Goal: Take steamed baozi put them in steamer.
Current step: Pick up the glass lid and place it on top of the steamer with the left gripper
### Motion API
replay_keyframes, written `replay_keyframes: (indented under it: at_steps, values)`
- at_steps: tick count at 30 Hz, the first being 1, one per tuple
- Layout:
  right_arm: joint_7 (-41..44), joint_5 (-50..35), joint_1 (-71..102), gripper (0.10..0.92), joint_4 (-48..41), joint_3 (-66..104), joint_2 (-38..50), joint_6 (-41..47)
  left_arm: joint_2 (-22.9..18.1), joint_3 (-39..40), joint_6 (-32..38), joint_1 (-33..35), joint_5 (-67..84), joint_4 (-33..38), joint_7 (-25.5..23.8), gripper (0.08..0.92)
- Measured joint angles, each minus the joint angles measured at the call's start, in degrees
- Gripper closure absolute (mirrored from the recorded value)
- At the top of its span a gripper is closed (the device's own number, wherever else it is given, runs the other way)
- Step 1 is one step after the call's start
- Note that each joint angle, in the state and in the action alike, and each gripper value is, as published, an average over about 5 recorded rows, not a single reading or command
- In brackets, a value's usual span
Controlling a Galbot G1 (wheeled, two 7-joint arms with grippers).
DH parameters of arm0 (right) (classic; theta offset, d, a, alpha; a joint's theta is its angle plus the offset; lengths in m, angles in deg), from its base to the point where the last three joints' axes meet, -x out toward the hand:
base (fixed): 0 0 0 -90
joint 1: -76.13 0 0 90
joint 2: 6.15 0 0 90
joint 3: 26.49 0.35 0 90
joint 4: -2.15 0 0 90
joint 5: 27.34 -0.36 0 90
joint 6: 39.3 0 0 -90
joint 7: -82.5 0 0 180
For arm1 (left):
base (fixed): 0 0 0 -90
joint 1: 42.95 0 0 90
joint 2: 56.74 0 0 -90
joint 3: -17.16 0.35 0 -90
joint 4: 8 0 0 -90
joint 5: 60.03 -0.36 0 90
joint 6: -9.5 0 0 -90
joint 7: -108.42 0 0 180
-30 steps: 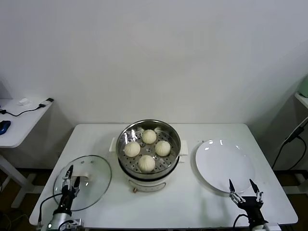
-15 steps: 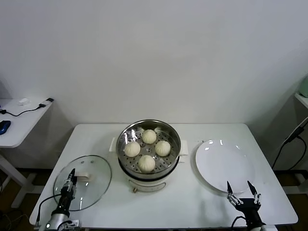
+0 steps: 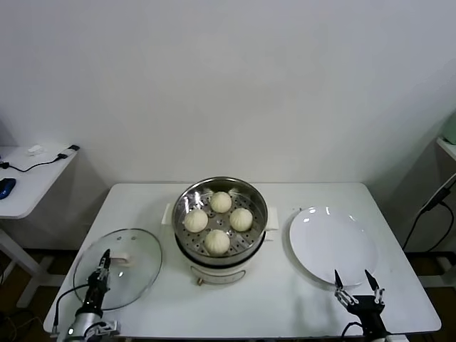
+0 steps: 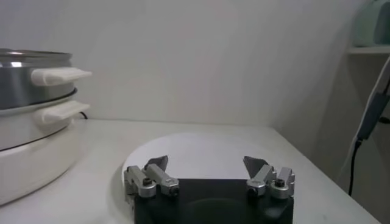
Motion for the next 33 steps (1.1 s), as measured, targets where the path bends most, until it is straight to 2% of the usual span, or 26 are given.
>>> replay_keyframes:
  at_steps: [7, 12, 20, 27, 33]
  values:
    - [-0.3, 0.4, 0.2, 0.203, 0.0, 0.1, -0.1, 0.1, 1.2, -1.7, -1.7, 2.1, 4.6, 8.2, -3.1, 0.860]
    - [-0.7, 1.4, -0.2, 0.203, -0.3, 0.3, 0.0, 0.4, 3.8, -3.3, -3.7, 2.8, 9.0, 14.9, -6.7, 0.860]
    - [-1.4, 4.2, -1.0, 0.203, 0.4, 0.0, 0.0, 1.7, 8.9, -3.0, -13.7, 2.8, 15.8, 27.2, -15.9, 0.860]
    - [-1.7, 6.9, -1.4, 0.203, 1.8, -0.8, 0.3, 3.1, 9.9, 3.3, -24.0, 0.1, 13.8, 35.2, -23.7, 0.860]
    - [-1.9, 8.3, -1.7, 0.203, 2.1, -1.7, 0.3, 3.4, 8.3, 12.0, -30.8, -3.4, 7.2, 38.7, -29.7, 0.860]
